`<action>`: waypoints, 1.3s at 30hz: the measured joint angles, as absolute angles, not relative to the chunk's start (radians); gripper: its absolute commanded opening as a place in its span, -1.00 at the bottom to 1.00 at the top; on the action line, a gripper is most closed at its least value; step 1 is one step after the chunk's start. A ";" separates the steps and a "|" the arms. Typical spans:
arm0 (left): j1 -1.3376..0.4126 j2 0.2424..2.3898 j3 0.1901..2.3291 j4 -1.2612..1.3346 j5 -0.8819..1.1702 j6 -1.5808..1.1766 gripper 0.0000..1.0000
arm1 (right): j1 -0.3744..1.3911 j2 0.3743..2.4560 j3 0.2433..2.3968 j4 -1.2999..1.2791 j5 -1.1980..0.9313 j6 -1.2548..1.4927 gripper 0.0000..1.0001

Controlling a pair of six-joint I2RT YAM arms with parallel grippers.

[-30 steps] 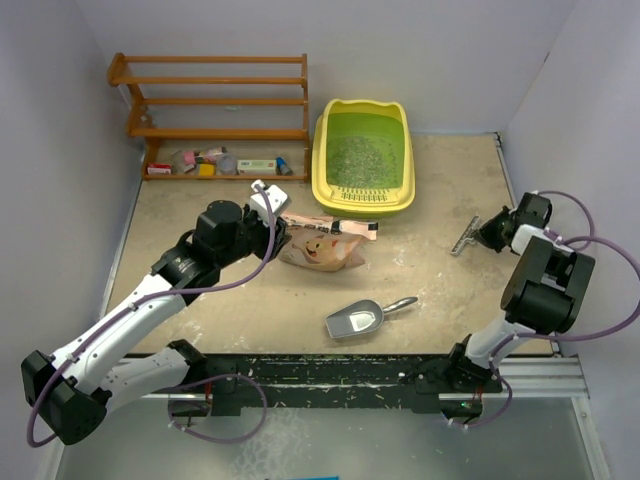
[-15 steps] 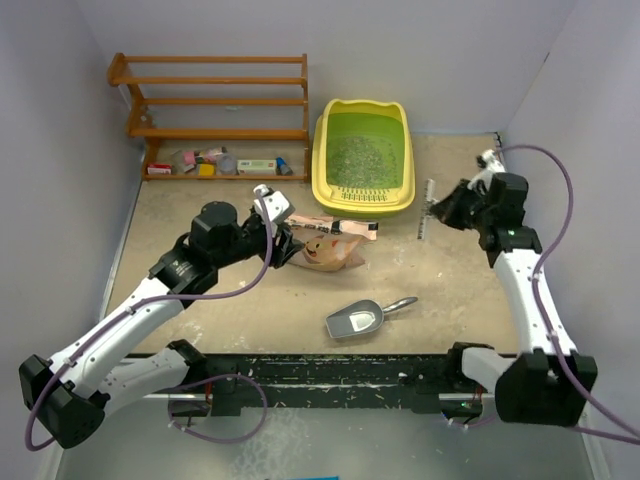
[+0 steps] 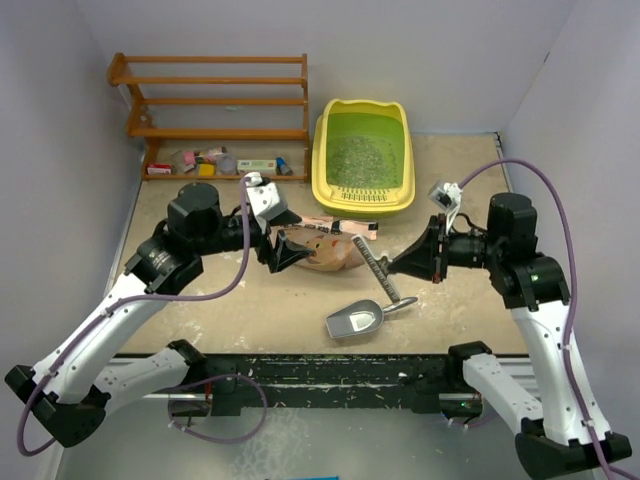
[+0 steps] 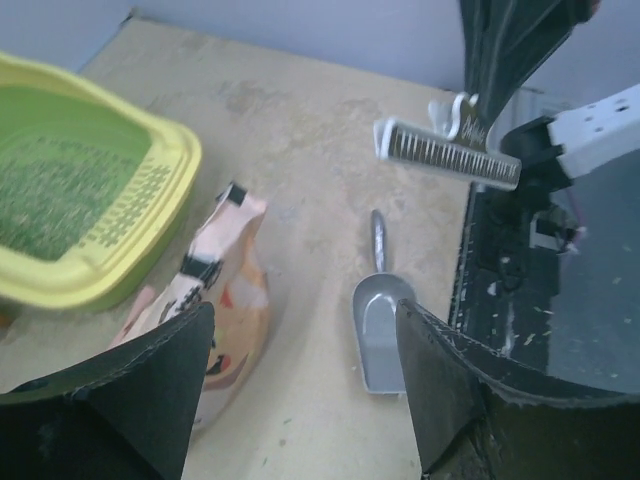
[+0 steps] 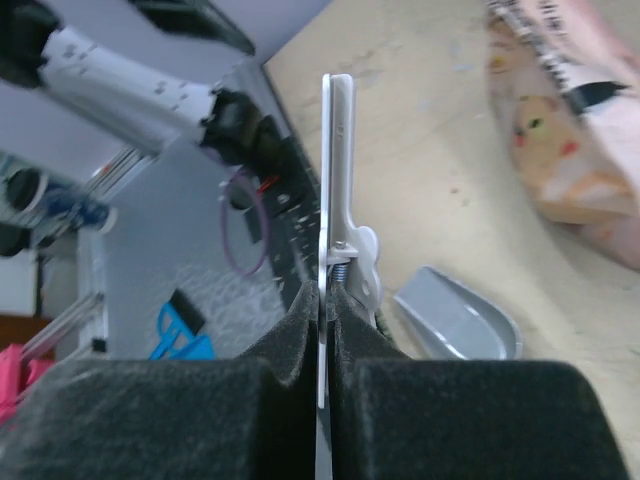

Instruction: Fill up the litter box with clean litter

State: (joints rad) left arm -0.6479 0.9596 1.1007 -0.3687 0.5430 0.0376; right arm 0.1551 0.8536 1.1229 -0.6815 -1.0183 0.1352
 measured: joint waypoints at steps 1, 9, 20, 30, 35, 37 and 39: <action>-0.648 0.971 1.123 -0.372 0.573 0.037 0.57 | 0.171 0.844 1.119 -0.689 -1.049 0.134 -1.00; -0.648 1.227 1.305 -0.473 0.819 0.052 0.41 | 0.388 0.959 1.052 -0.708 -1.058 0.122 -1.00; -0.646 1.211 1.279 -0.664 1.080 0.142 0.17 | 0.499 0.997 1.037 -0.641 -1.001 0.129 -1.00; -0.646 1.210 1.191 -0.585 1.207 0.066 0.15 | 0.503 0.968 1.037 -0.604 -1.000 0.133 -1.00; -0.646 1.218 1.191 -0.565 1.198 0.045 0.20 | 0.504 0.960 1.037 -0.604 -0.978 0.132 -1.00; -0.646 1.211 1.191 -0.557 1.188 0.037 0.21 | 0.504 0.960 1.037 -0.604 -0.974 0.132 -1.00; -0.646 1.201 1.192 -0.555 1.169 0.036 0.21 | 0.504 0.960 1.034 -0.604 -0.968 0.132 -1.00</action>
State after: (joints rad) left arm -0.6464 1.2011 1.1919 -0.5549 1.1694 0.0364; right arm 0.5037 0.9600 1.0344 -0.6037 -0.9684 0.1318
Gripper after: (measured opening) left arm 0.601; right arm 0.009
